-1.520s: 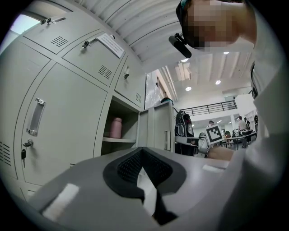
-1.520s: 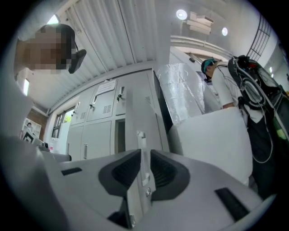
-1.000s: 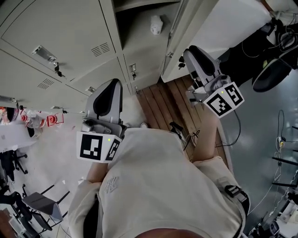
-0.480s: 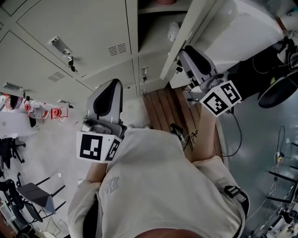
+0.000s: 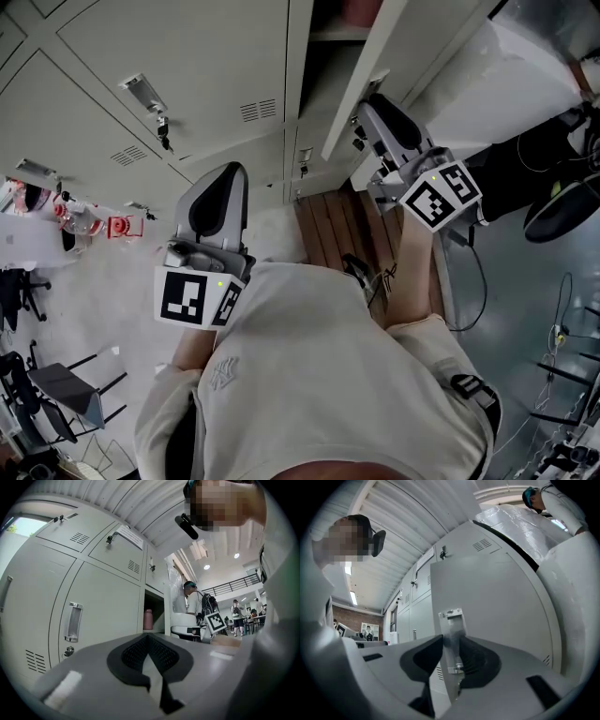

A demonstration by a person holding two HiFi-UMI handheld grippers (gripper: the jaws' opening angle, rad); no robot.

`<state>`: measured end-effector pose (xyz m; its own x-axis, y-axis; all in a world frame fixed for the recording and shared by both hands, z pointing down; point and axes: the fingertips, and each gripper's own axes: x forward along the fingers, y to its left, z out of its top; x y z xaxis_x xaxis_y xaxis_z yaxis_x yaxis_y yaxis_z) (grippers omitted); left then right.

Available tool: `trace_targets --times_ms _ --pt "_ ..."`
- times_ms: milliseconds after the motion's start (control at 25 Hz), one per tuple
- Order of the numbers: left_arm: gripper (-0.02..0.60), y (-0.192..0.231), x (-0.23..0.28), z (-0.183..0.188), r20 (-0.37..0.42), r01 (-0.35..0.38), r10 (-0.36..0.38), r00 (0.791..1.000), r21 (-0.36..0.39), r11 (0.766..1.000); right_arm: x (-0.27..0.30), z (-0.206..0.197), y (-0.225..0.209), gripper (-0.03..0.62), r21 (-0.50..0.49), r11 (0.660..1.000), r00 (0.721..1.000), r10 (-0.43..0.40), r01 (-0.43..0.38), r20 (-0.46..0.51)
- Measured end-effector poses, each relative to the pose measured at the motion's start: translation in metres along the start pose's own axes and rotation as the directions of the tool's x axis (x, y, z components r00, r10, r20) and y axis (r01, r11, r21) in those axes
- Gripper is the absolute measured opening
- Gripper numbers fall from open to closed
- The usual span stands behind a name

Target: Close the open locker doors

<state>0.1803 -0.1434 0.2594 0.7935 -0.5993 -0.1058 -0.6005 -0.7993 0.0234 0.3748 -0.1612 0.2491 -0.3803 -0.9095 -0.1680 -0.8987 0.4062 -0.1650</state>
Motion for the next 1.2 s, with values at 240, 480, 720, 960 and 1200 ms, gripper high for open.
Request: trace_targets --times_ms 240,480,720,960,1200 --pt "0.002 0.020 0.000 0.001 0.003 -0.013 0.013 1.000 0.001 1.000 0.021 -0.006 -0.004 0.075 -0.004 1.000 1.000 -0.017 0.017 -0.012" --pt "0.002 0.038 -0.002 0.002 -0.001 -0.031 0.031 1.000 0.002 1.000 0.037 -0.008 -0.013 0.077 0.000 0.999 0.999 -0.039 0.039 -0.006" --pt "0.002 0.055 -0.003 0.002 -0.002 -0.051 0.051 0.999 -0.002 0.999 0.055 -0.014 -0.020 0.075 -0.015 0.998 0.998 -0.056 0.055 -0.032" --pt "0.002 0.070 -0.002 0.002 -0.009 -0.078 0.078 0.997 -0.004 0.997 0.074 -0.020 -0.027 0.075 -0.027 0.998 0.997 -0.058 0.056 -0.059" --pt "0.002 0.082 -0.002 0.001 -0.017 -0.110 0.110 0.994 -0.005 0.994 0.090 -0.023 -0.032 0.075 -0.029 0.999 0.996 -0.048 0.046 -0.075"
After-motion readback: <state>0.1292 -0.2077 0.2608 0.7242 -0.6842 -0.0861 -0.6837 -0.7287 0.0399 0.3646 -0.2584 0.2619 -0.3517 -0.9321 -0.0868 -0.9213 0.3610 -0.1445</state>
